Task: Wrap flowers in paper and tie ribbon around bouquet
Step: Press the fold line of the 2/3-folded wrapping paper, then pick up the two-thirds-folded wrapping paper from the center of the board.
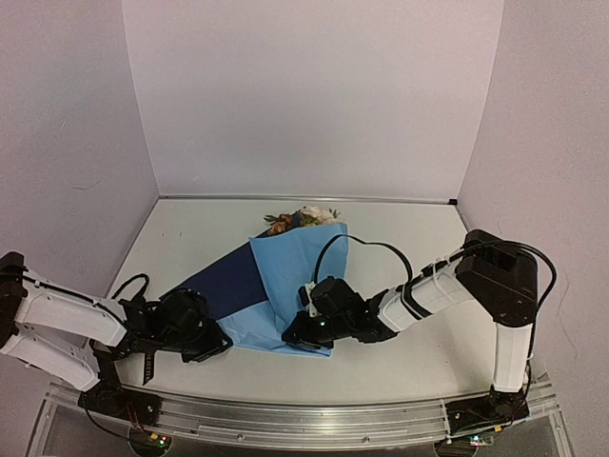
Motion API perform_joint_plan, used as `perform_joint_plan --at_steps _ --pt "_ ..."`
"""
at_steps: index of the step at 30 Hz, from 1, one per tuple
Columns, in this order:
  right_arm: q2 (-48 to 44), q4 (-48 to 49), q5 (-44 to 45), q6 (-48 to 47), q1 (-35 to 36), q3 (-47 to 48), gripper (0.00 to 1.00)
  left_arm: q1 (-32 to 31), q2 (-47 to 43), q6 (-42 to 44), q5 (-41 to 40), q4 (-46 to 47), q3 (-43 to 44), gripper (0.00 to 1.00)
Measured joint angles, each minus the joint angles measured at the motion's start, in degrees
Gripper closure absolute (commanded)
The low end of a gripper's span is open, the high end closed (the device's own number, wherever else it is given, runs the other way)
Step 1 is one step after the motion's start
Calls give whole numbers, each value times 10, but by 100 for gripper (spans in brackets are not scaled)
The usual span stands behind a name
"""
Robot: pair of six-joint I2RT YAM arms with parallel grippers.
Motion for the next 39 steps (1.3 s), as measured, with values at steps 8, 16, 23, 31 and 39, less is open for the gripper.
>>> perform_joint_plan --at_steps 8,16,23,31,39 --pt "1 3 -2 1 0 0 87 63 -124 -27 -37 -100 -40 74" --pt "1 -8 -10 3 0 7 87 -1 -135 50 -19 -89 40 76" --pt "10 -78 -48 -10 0 58 86 -14 23 141 40 33 110 78" --pt "40 -87 -93 -9 -1 90 86 -16 138 210 113 124 133 79" --pt "43 -87 -93 -10 -1 91 86 -19 177 207 125 187 104 80"
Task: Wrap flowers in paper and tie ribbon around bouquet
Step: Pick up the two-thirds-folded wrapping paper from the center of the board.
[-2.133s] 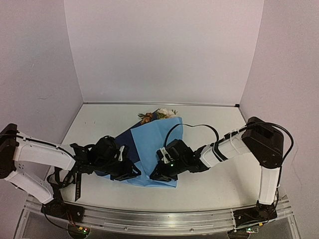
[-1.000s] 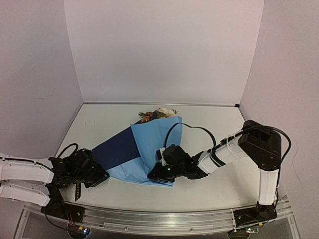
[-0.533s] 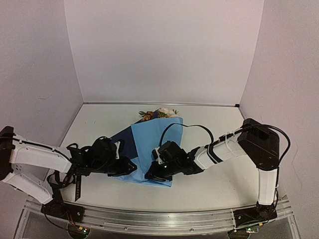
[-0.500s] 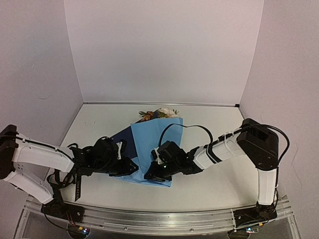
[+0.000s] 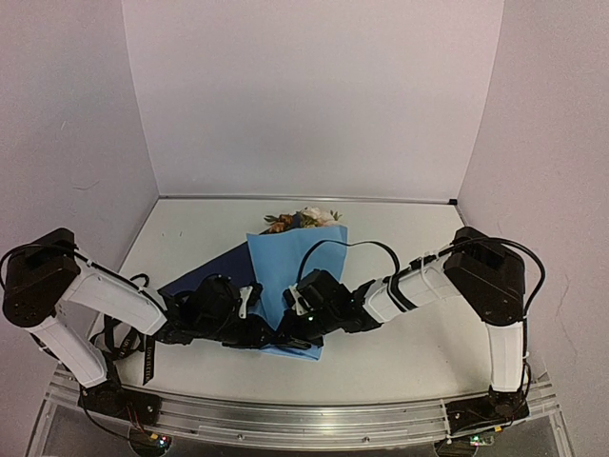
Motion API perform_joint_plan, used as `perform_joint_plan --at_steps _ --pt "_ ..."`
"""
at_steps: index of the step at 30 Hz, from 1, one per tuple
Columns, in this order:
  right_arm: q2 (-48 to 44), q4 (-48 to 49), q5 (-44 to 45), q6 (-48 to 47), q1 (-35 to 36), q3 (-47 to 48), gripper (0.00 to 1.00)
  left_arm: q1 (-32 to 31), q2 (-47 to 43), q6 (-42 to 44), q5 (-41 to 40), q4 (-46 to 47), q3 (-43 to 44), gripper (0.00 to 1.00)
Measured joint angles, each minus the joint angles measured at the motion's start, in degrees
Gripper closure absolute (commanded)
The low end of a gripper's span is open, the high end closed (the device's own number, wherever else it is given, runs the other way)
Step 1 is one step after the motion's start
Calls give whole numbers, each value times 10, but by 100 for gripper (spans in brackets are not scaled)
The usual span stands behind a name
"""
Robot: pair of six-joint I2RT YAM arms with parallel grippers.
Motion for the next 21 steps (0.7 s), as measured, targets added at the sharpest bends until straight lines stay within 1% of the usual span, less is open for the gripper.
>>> perform_joint_plan --at_steps 6,11,15,19,21 --pt "-2 13 4 -3 0 -9 86 -2 -10 -19 -8 26 -61 80" --pt "-2 14 4 -3 0 -9 86 -3 -30 -37 -22 26 -79 77" --pt "-2 15 4 -3 0 -10 86 -4 -49 -57 -46 7 -84 74" --pt "-2 20 3 -3 0 -13 86 0 -70 -81 -78 -19 -89 72" --pt "-2 23 3 -3 0 -15 86 12 -79 -94 -88 -28 -93 72"
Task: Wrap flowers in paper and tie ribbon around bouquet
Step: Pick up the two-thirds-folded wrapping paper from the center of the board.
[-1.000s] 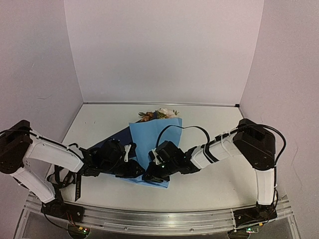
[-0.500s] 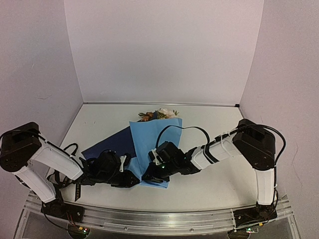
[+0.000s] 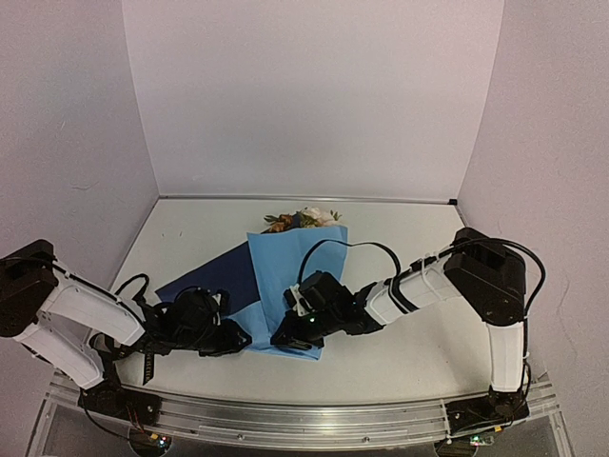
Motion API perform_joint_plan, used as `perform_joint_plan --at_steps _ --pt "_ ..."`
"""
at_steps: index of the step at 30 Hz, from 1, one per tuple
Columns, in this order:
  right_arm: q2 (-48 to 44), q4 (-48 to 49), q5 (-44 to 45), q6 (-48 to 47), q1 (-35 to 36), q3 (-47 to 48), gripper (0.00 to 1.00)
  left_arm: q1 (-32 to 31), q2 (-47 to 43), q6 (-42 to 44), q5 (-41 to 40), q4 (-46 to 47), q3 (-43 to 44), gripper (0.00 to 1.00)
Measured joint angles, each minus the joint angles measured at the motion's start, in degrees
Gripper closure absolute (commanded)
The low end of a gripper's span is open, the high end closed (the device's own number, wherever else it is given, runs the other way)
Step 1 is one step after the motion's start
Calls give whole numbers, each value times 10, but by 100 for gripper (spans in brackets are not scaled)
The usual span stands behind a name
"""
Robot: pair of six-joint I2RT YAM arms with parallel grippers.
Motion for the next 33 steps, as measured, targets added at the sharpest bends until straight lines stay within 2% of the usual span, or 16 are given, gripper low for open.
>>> perform_joint_plan --at_steps 11,19,33 --pt "-1 8 0 0 0 -5 87 51 -56 -57 -33 -23 -40 73" --pt "-1 10 0 0 0 -6 87 80 -157 -128 -93 -127 -73 70" --pt "-2 19 -1 0 0 -11 87 150 -174 -188 -103 -155 -73 68"
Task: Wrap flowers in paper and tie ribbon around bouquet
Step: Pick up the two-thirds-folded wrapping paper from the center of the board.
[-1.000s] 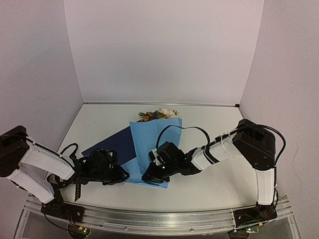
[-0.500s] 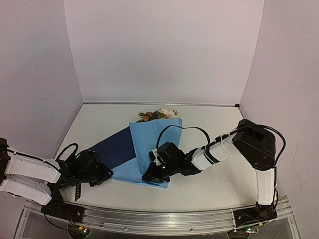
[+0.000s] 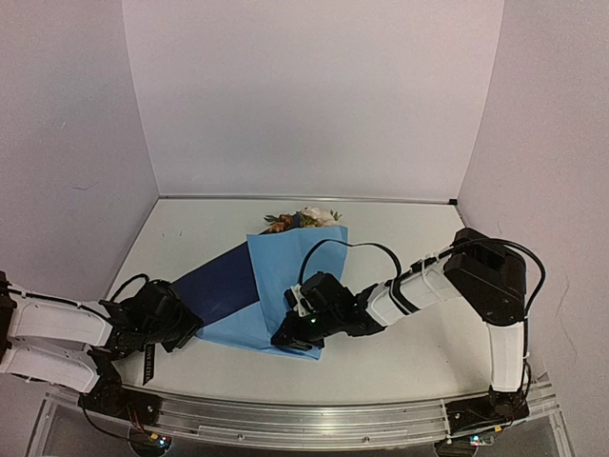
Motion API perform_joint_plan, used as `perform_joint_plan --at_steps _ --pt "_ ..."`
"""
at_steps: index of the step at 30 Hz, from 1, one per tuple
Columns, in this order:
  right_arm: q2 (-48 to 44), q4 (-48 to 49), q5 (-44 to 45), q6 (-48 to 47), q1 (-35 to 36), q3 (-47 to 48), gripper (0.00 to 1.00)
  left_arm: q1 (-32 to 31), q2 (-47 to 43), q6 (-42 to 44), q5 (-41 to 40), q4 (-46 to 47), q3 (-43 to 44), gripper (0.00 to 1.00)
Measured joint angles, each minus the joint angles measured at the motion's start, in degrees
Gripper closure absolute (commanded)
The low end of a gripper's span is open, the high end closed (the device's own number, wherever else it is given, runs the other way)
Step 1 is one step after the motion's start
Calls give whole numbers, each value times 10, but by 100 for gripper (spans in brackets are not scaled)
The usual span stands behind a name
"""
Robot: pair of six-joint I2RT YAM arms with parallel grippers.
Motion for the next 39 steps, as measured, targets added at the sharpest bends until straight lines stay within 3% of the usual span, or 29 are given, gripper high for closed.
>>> perform_joint_plan --at_steps 6,13,18,26,39 --pt "-1 3 -1 0 0 -2 87 13 -42 -48 -18 -62 1 60" --pt "-1 2 -9 0 -2 -2 86 16 -95 -66 -41 -211 21 60" --pt "-2 -6 -16 0 -4 0 86 15 -107 -64 -32 -253 31 55" --pt "-2 -65 -23 -2 -5 29 86 5 -149 -35 -22 -186 7 52" --pt "-2 -143 -31 -20 -5 75 83 -7 -84 -7 -8 -101 6 51"
